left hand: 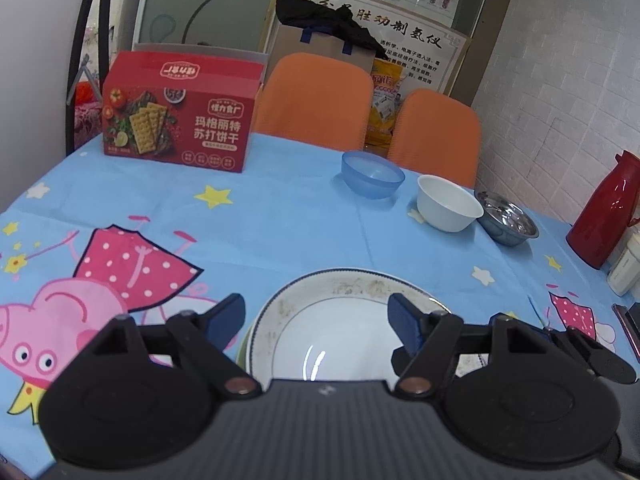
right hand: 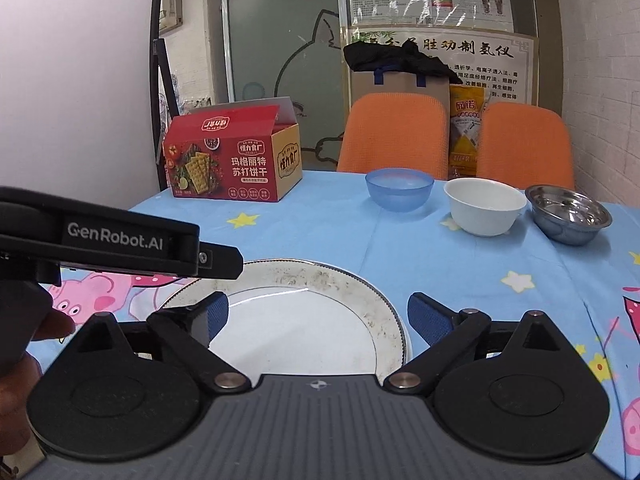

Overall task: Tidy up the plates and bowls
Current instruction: 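Lower the gold-rimmed plate onto the white plate and open the left tool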

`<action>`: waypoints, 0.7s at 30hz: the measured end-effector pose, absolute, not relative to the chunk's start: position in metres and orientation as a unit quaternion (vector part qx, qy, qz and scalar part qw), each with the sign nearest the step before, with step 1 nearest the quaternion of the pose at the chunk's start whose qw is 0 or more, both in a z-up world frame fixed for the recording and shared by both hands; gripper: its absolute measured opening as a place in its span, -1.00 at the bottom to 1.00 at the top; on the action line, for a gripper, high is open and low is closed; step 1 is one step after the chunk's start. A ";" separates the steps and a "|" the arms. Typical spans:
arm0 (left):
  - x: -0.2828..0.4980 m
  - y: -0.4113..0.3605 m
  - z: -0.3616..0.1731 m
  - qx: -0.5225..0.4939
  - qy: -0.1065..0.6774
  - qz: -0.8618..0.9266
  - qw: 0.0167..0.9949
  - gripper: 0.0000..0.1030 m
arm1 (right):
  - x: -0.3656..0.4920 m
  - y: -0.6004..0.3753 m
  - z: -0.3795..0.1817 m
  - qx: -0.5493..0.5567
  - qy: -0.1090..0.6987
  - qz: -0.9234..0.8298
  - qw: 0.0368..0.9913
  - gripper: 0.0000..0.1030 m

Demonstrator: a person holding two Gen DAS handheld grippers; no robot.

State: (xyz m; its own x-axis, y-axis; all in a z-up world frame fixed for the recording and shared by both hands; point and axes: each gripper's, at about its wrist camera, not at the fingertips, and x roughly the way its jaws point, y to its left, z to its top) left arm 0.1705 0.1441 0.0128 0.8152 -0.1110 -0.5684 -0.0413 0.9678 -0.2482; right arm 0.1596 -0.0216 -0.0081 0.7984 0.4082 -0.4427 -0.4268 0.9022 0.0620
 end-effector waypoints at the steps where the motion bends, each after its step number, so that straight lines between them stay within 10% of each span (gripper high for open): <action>1: 0.170 0.143 0.013 -0.125 0.304 -0.019 0.944 0.37 | 0.160 -0.023 -0.009 -0.017 0.231 0.219 0.948 1.00; 21: 0.181 0.095 0.023 -0.086 0.317 -0.033 0.944 0.37 | 0.166 -0.100 -0.016 0.058 0.245 0.179 0.951 1.00</action>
State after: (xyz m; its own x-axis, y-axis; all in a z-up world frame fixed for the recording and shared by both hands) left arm 0.1807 0.0946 0.0226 0.7969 -0.1169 -0.5927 0.0073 0.9829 -0.1840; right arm 0.1663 -0.1003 -0.0159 0.8159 0.3694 -0.4448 -0.3129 0.9290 0.1975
